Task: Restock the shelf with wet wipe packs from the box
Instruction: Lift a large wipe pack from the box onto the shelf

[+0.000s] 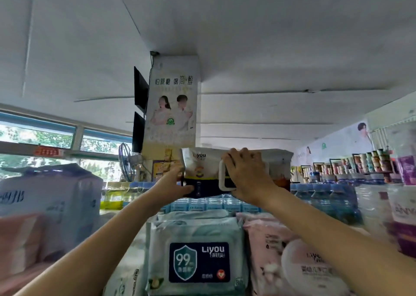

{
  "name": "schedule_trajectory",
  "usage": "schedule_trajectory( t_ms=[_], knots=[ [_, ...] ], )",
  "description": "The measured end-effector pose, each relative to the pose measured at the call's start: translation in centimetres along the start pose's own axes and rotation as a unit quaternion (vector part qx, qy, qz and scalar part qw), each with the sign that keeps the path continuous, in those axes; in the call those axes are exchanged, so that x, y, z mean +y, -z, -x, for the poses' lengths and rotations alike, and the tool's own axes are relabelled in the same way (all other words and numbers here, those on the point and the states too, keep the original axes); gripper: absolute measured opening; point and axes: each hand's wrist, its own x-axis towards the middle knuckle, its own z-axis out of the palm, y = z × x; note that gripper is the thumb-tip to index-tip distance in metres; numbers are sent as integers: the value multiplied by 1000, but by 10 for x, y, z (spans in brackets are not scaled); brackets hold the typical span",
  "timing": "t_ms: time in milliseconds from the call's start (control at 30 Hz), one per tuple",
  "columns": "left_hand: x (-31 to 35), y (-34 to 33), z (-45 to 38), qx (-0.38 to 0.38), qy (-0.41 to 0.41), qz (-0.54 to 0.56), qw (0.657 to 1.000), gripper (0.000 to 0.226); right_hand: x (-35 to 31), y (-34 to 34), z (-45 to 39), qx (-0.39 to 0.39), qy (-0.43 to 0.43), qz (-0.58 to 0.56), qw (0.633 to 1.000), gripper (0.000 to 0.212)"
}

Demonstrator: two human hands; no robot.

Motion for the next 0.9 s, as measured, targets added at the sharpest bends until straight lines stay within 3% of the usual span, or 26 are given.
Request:
schedule_trajectory(
  t_ms=[67,133,233,367,567,733,900],
  knots=[
    [-5,-3,-10,-15,24,-68,997,57,-8,-7,-7,-112,24,-28,993,90],
    [-9,-6,-16,2,13,-76,997,82,-11,-9,-16,-227,35,-67,971,94],
    [-9,-6,-14,-24,-50,-167,984,90,1,-11,-20,-291,25,-165,942,106],
    [-10,-11,-2,-97,-71,-210,970,73,19,-10,-9,-274,6,-243,931,89],
    [-1,-13,11,-41,-74,-192,978,58,38,-1,9,-270,-63,-231,932,58],
    [27,-30,31,31,-170,-103,980,30,37,27,31,-266,-80,-218,935,48],
    [46,-49,76,72,-218,15,973,23,31,77,59,-301,-51,-193,932,32]
  ],
)
